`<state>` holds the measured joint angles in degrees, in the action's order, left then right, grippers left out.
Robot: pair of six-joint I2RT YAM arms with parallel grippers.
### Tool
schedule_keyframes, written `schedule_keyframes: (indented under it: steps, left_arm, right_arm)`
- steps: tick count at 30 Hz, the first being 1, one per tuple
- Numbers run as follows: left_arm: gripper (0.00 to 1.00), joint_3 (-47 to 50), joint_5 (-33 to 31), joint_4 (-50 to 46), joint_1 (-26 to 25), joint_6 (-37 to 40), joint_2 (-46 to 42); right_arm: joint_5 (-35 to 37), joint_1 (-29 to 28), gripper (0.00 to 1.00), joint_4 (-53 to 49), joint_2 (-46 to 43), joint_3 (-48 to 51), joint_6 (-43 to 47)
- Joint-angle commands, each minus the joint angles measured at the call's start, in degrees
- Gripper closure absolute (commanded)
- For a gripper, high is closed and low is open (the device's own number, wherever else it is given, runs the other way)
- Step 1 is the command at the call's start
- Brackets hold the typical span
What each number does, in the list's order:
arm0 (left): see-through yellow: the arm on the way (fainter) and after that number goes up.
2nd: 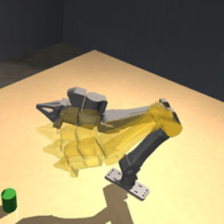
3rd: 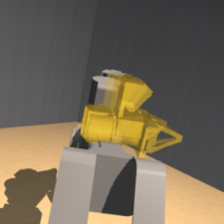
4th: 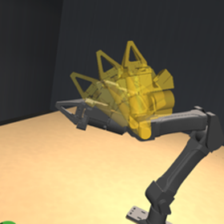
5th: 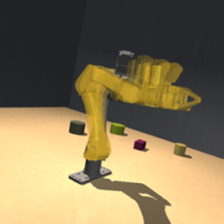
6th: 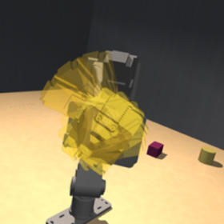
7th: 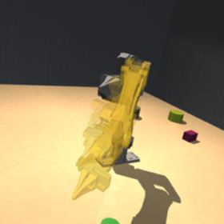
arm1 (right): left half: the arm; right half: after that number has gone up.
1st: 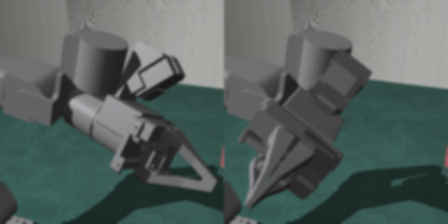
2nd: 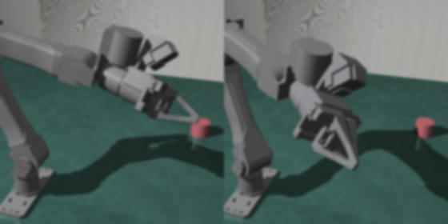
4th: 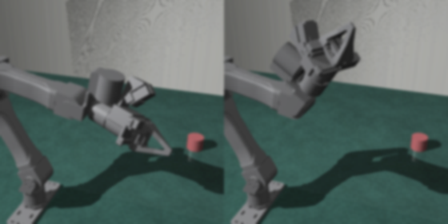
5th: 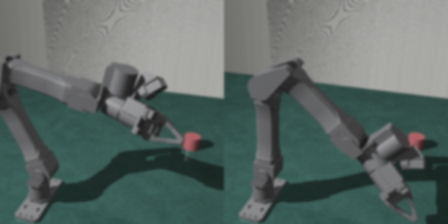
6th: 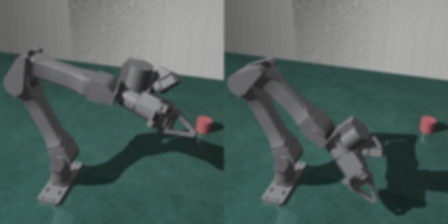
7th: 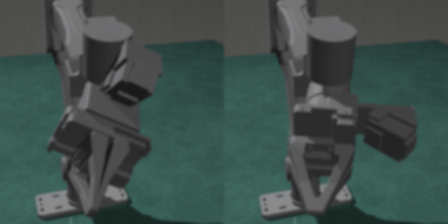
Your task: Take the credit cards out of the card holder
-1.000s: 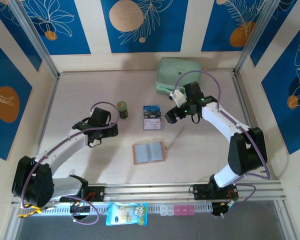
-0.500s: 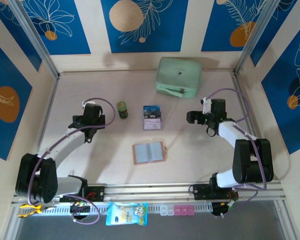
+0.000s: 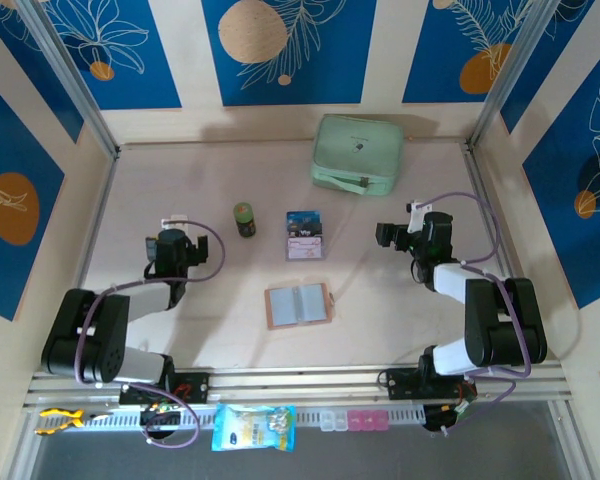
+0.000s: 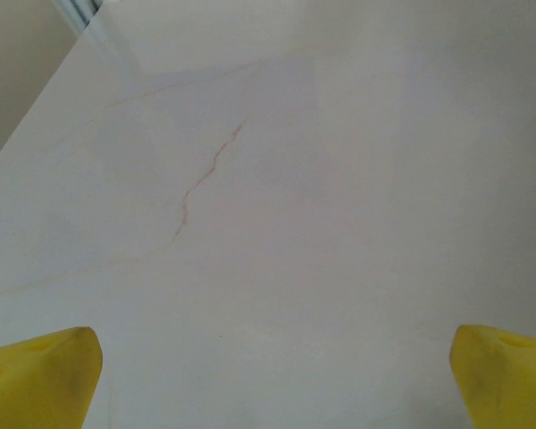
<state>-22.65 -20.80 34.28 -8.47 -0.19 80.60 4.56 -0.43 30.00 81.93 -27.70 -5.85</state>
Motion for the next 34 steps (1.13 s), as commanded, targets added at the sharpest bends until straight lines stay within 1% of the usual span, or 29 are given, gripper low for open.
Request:
schedule_keyframes:
  steps: [1,3,6,7,10,11,14,34]
  left_arm:
    - [0.01,1.65,4.65,15.20,1.64,1.82,2.56]
    - [0.01,2.47,4.89,18.82,1.86,1.41,5.22]
    - [0.01,4.10,8.15,26.39,2.01,2.85,9.64]
    - [0.01,4.62,8.75,27.33,2.01,3.06,9.47]
    - [0.01,3.14,8.85,24.62,1.99,3.17,9.45]
    - [0.00,1.85,8.85,21.06,2.04,2.86,9.07]
    - [0.00,1.63,9.61,20.54,2.49,2.37,9.18]
    - [0.00,2.02,9.64,21.50,2.49,2.70,9.14]
  right_arm:
    - [0.36,-0.54,0.01,10.15,2.08,1.83,1.26]
    - [0.63,-0.49,0.01,12.02,3.15,2.44,1.12]
    - [-1.42,0.36,0.01,15.50,5.22,3.52,0.87]
    - [-1.23,0.57,0.01,16.37,5.34,3.96,0.50]
    - [-1.02,0.52,0.01,15.64,5.33,3.63,0.49]
    - [-1.03,0.51,0.01,15.80,5.34,3.62,0.42]
    - [-1.03,0.58,0.01,15.73,5.36,3.62,0.42]
    - [-1.09,0.51,0.01,15.87,5.26,3.76,0.39]
